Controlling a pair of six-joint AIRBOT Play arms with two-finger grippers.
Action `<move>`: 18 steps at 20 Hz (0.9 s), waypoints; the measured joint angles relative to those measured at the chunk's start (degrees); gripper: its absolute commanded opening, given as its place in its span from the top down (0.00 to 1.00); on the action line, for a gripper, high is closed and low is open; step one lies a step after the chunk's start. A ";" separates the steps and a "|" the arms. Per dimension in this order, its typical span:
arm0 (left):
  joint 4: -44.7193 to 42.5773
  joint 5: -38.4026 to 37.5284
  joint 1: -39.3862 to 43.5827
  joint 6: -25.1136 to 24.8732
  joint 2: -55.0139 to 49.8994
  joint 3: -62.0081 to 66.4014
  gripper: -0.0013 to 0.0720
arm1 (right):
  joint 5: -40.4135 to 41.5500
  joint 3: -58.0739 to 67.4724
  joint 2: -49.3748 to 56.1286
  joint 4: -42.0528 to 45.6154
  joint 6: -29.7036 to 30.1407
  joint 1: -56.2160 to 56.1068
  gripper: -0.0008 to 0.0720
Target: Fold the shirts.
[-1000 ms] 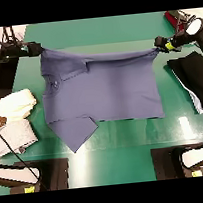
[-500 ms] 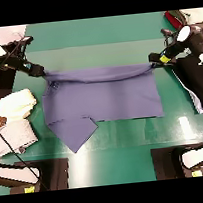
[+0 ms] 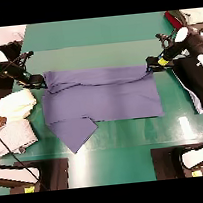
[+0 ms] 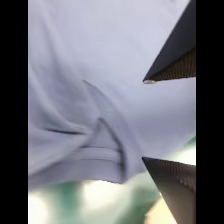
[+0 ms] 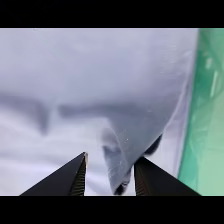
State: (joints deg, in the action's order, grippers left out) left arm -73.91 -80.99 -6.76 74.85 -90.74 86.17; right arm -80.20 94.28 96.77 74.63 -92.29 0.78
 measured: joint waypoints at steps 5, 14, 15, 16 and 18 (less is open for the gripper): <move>0.63 1.53 -0.81 4.28 12.59 -13.81 0.23 | -4.48 1.75 -3.15 -3.06 2.36 1.11 0.52; 4.28 7.34 -1.01 9.53 33.86 -45.88 0.23 | -9.09 2.12 -4.55 -3.93 2.97 3.26 0.22; 4.61 7.30 -1.01 9.73 34.42 -47.23 0.23 | -9.97 2.12 -3.78 -3.45 2.99 3.32 0.22; 4.94 7.28 -1.01 9.86 34.91 -48.35 0.23 | -10.78 2.12 -3.02 -2.47 2.93 3.30 0.22; 5.35 6.93 -1.01 10.03 35.45 -49.68 0.23 | -12.37 2.12 -1.42 0.37 2.29 3.30 0.22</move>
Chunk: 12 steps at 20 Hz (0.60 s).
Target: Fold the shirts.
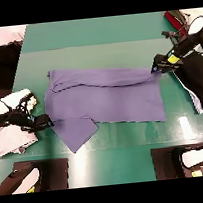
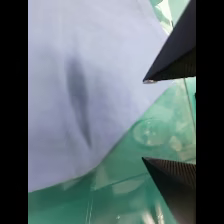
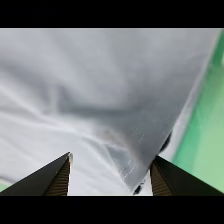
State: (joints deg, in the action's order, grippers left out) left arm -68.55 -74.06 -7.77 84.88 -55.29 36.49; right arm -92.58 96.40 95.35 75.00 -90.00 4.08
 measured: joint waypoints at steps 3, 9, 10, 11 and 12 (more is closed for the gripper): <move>0.66 -0.55 -0.02 0.17 0.37 -1.09 0.23 | -1.27 0.00 1.29 2.21 -0.79 -0.07 0.22; 4.04 0.74 -0.02 0.20 0.48 -5.49 0.23 | -1.68 -0.07 1.92 4.15 -1.09 -0.24 0.23; 4.57 1.11 -0.02 0.20 0.50 -6.05 0.23 | -1.49 -0.31 1.99 5.33 -1.14 -0.33 0.23; 4.96 1.46 -0.02 0.20 0.50 -6.47 0.23 | -1.25 -0.59 2.03 6.86 -1.88 -0.33 0.23; 5.22 1.73 -0.02 0.17 0.50 -6.75 0.23 | -1.18 -0.81 2.03 8.04 -1.99 -0.22 0.23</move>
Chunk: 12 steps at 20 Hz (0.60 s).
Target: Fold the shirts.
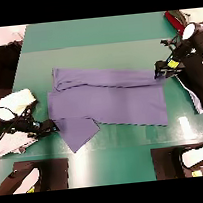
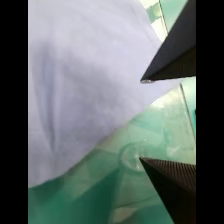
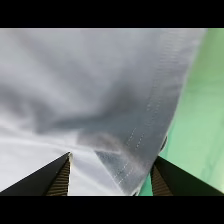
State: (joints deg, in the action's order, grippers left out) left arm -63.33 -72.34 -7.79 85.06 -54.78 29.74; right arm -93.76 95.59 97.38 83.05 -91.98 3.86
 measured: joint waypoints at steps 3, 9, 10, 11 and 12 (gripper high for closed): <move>1.07 0.31 0.00 -0.52 0.00 -0.52 0.23 | -0.72 -0.57 -0.09 2.93 0.20 0.61 0.23; 4.11 1.66 0.00 -2.38 0.00 0.81 0.23 | -2.05 -0.90 -0.22 4.48 0.17 1.07 0.23; 4.11 1.57 0.00 -2.60 0.00 1.01 0.23 | -2.34 -0.90 -0.22 4.57 0.20 1.09 0.23; 4.22 1.57 0.00 -2.71 0.00 1.16 0.23 | -2.56 -0.90 -0.22 4.66 0.17 1.09 0.23; 4.33 1.55 0.00 -2.89 0.00 1.27 0.23 | -2.78 -0.90 -0.22 4.83 0.17 1.14 0.23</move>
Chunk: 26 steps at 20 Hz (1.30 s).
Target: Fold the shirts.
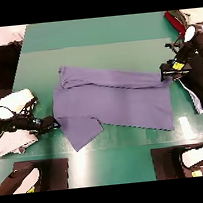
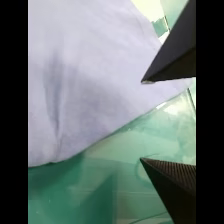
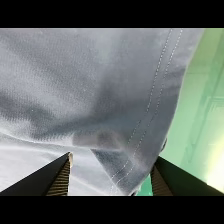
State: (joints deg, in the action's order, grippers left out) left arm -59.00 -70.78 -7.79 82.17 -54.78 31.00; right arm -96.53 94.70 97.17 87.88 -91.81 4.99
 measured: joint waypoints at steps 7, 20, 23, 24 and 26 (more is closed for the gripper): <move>0.48 -1.40 0.00 -1.25 0.00 -0.02 0.23 | -1.20 0.00 0.00 0.15 0.00 0.04 0.23; 6.75 2.27 1.18 -2.80 0.00 -4.09 0.23 | -1.46 0.00 0.00 0.20 -0.04 0.04 0.23; 7.78 2.56 2.21 -3.23 0.00 1.25 0.23 | -1.42 0.00 0.00 0.20 -0.04 0.04 0.23; 8.13 3.17 3.45 -3.48 0.00 3.78 0.23 | -1.44 0.00 0.00 0.17 -0.07 0.04 0.23; 8.31 6.34 7.37 -3.91 -0.28 9.11 0.23 | -1.42 0.00 0.00 0.20 -0.07 -0.02 0.23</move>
State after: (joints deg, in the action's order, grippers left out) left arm -50.70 -64.45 -0.43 78.26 -55.07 40.12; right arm -97.95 94.70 97.17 88.07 -91.88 4.97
